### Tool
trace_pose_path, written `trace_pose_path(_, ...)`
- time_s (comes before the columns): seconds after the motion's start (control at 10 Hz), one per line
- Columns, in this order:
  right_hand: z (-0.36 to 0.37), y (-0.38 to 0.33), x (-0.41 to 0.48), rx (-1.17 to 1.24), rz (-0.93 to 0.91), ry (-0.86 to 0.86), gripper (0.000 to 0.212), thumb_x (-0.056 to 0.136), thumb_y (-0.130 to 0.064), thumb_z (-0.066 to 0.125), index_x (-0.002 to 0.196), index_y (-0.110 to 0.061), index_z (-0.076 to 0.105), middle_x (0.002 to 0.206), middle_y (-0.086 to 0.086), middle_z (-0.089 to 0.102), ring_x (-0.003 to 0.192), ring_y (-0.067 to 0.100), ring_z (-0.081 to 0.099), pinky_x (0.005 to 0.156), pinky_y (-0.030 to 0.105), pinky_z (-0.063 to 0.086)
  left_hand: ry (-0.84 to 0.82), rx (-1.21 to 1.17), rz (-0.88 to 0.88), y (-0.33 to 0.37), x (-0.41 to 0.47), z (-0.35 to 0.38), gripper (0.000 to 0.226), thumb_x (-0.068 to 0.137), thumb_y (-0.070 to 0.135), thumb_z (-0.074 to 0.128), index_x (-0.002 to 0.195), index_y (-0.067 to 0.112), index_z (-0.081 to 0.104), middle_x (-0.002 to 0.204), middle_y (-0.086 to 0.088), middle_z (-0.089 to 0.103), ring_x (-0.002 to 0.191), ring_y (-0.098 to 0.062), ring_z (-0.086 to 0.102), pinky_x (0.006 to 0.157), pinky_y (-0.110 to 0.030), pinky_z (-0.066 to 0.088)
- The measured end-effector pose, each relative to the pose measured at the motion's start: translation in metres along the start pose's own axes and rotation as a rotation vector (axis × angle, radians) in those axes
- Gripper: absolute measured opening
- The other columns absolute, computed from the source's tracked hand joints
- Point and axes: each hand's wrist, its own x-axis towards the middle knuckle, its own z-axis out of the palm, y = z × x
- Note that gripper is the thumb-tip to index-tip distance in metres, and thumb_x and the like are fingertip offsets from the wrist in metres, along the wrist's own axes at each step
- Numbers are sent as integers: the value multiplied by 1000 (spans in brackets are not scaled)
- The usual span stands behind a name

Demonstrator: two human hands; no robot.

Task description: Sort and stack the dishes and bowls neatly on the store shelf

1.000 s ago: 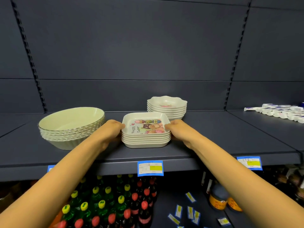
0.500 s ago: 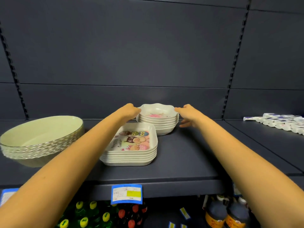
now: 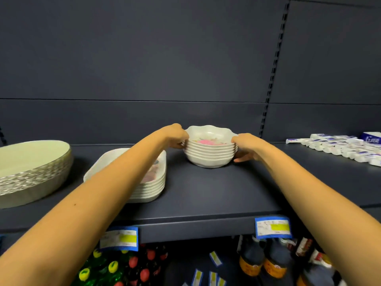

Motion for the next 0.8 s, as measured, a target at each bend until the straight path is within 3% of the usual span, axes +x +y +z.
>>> trace_pose_path(0.1,-28,21,-16,47,3,22,20,89,-7,37,74,-14,50,70,6,54,60,18,51,62,30,52,-48,27,52,11,-6,24,25,87,3,46,63,6,42,76,-13,50,63,-17,52,55,-14,48)
trace_pose_path(0.2,-48,39,-34,49,9,33,17,90,-8,38,81,-11,52,72,7,53,62,19,52,61,30,52,-43,90,76,15,-18,42,22,82,11,50,62,6,44,77,-13,51,70,-22,48,64,-26,39)
trace_pose_path(0.3,-59,51,-49,57,5,21,13,90,-9,39,92,-12,52,79,9,54,65,21,53,59,28,51,-26,120,93,14,-31,53,19,79,18,53,64,7,47,80,-11,55,75,-24,49,70,-29,37)
trace_pose_path(0.4,-64,59,-62,69,-3,8,17,91,-10,39,96,-12,55,87,10,57,70,22,55,60,28,52,-9,87,121,9,-42,59,19,81,23,55,75,5,54,82,-11,59,77,-23,52,72,-29,40)
trace_pose_path(0.6,-65,60,-78,45,-4,3,28,90,-9,38,112,-8,57,98,13,58,74,22,56,65,30,52,23,99,180,6,-61,64,26,85,28,55,73,5,55,82,-12,58,79,-24,52,74,-30,41)
trace_pose_path(0.7,-63,56,-85,-8,-5,34,31,93,-14,39,117,-5,57,110,15,60,85,24,56,74,33,49,17,154,174,7,-75,62,36,89,32,49,60,13,44,66,-5,51,76,-25,44,69,-27,36)
trace_pose_path(0.8,-64,54,-95,-162,-111,220,43,99,-22,40,135,1,45,134,16,52,119,28,50,102,36,36,62,196,300,3,-92,52,37,95,32,44,65,10,46,75,-12,57,84,-34,48,65,-29,36)
